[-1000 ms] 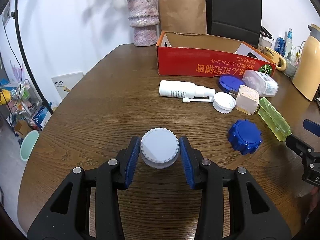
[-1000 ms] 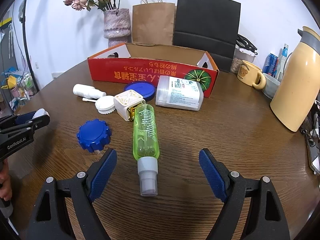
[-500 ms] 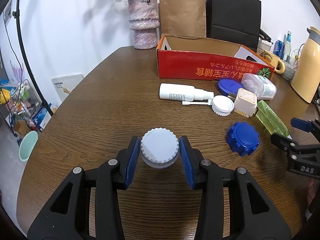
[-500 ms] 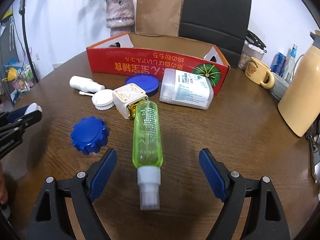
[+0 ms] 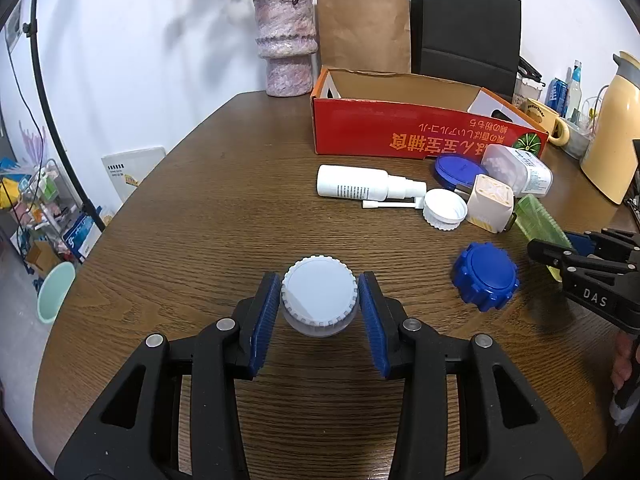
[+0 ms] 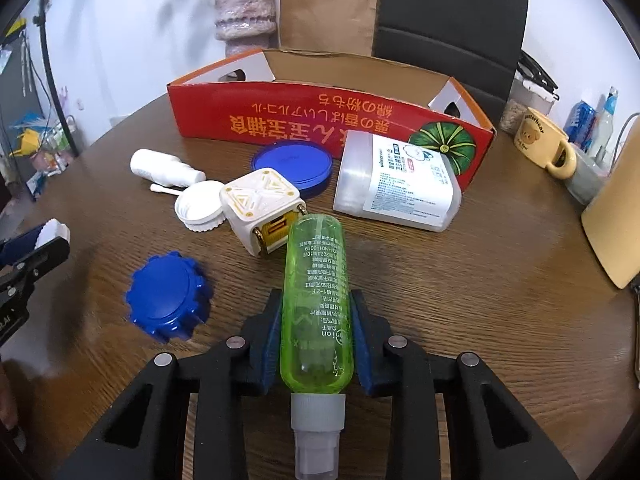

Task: Organize rigid objects
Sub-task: 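Carry the white cap and green bottle toward the box with both grippers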

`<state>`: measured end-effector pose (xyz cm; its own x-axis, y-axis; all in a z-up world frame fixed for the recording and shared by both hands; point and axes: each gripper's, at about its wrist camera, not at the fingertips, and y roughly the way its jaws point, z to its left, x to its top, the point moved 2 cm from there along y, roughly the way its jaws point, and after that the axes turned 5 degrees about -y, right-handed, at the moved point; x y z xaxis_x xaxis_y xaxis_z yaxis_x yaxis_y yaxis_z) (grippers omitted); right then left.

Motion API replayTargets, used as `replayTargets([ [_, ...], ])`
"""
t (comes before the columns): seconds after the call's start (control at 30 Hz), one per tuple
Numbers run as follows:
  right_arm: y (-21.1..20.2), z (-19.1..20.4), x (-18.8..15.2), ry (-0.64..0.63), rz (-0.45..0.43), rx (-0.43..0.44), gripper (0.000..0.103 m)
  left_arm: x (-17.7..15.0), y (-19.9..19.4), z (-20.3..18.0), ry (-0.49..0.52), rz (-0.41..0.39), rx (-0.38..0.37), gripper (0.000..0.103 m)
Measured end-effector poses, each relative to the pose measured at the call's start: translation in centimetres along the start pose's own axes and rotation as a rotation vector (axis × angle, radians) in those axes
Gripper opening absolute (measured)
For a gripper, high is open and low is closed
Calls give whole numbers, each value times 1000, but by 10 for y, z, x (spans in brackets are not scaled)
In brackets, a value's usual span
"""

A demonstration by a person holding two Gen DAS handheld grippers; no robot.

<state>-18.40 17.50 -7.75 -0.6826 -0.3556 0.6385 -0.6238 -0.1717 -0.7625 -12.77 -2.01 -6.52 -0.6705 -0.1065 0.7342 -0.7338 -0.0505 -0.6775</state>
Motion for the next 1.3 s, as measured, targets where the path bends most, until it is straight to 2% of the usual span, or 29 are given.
replayTargets([
  [0.37, -29, -1, 2, 1, -106, -48, 35, 1, 1, 1, -5, 3, 4, 37],
  [0.53, -39, -3, 4, 5, -133, -72, 35, 7, -7, -1, 2, -22, 16, 37],
  [0.93, -63, -15, 18, 29, -203, -80, 35, 46, -30, -20, 23, -107, -2, 37],
  [1.3, -69, -23, 39, 42, -240, -85, 35, 75, -26, -39, 23, -120, -41, 37],
])
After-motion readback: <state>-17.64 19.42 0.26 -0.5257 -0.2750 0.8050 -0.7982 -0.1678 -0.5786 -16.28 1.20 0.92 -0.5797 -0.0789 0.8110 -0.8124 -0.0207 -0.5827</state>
